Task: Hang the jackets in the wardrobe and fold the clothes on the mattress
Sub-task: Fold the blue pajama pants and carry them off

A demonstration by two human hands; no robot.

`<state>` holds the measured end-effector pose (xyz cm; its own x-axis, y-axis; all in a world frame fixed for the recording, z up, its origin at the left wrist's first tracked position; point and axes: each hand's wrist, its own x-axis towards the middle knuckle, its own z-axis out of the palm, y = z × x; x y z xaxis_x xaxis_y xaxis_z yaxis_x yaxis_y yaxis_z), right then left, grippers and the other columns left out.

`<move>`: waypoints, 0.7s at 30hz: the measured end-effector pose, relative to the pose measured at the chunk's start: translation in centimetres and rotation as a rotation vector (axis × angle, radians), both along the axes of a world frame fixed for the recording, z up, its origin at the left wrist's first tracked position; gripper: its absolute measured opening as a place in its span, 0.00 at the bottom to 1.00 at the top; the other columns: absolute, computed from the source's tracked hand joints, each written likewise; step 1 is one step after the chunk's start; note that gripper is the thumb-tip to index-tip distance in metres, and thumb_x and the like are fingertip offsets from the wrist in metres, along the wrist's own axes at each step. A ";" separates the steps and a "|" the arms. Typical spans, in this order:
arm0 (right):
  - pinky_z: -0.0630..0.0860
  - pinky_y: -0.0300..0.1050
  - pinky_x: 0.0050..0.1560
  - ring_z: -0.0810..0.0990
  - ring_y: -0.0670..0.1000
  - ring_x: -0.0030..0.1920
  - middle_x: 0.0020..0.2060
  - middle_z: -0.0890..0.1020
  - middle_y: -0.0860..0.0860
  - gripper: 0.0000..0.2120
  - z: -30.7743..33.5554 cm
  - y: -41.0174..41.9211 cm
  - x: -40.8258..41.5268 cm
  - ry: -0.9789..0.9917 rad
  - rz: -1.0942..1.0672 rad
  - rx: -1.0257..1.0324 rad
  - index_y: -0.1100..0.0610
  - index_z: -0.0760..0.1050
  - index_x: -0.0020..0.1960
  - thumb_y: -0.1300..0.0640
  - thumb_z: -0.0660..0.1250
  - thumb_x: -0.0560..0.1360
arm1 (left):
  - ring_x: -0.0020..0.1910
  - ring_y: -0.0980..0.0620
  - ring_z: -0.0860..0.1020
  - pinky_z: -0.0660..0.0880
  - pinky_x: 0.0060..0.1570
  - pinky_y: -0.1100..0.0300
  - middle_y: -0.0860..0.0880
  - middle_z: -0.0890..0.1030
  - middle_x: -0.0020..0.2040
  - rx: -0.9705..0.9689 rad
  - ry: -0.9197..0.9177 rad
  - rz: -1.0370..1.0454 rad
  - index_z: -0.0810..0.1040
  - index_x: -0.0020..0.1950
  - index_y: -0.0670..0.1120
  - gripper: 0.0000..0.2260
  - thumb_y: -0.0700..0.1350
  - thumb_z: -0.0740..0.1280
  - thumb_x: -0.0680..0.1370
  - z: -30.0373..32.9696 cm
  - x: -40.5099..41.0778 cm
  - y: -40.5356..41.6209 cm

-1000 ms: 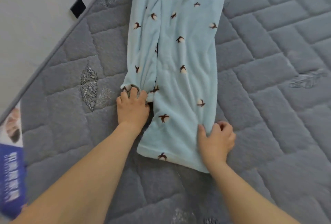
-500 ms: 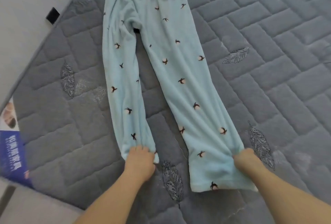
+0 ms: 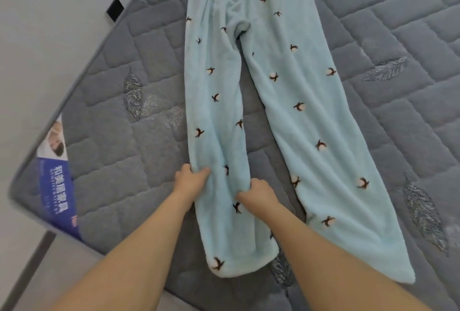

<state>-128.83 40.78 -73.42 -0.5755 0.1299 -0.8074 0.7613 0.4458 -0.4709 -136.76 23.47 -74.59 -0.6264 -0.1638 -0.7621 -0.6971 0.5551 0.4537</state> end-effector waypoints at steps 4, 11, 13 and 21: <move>0.80 0.59 0.55 0.83 0.60 0.51 0.50 0.85 0.58 0.13 1.2 0.6 -0.1 -0.038 -0.344 -0.423 0.60 0.80 0.59 0.58 0.71 0.75 | 0.48 0.51 0.82 0.80 0.47 0.55 0.49 0.83 0.51 0.227 0.171 0.079 0.78 0.58 0.46 0.10 0.48 0.63 0.82 2.1 0.4 0.2; 0.82 0.52 0.44 0.85 0.59 0.47 0.48 0.86 0.57 0.15 3.6 0.1 -1.1 -0.156 -0.448 -0.570 0.59 0.78 0.60 0.51 0.69 0.78 | 0.55 0.45 0.83 0.79 0.55 0.47 0.45 0.84 0.56 0.583 0.012 0.354 0.78 0.63 0.45 0.15 0.52 0.67 0.80 6.3 -0.9 -4.2; 0.81 0.49 0.42 0.84 0.57 0.42 0.44 0.86 0.57 0.19 2.5 -2.3 2.5 -0.292 -0.460 -0.433 0.62 0.79 0.58 0.49 0.72 0.75 | 0.54 0.45 0.83 0.78 0.58 0.49 0.45 0.85 0.55 0.436 -0.366 0.064 0.80 0.61 0.44 0.21 0.53 0.75 0.72 6.1 2.9 -5.4; 0.80 0.51 0.48 0.84 0.57 0.50 0.53 0.84 0.58 0.13 4.1 -2.3 5.1 -0.498 -0.433 -0.776 0.62 0.81 0.56 0.56 0.70 0.74 | 0.43 0.43 0.83 0.81 0.46 0.51 0.41 0.86 0.47 0.461 -0.412 0.111 0.81 0.55 0.41 0.08 0.41 0.67 0.77 8.4 4.6 -9.3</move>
<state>-123.72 38.48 -69.29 -0.1787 -0.4143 -0.8924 0.9731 -0.2085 -0.0981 -132.16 14.15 -66.16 -0.2641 0.1922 -0.9451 -0.9079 0.2811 0.3109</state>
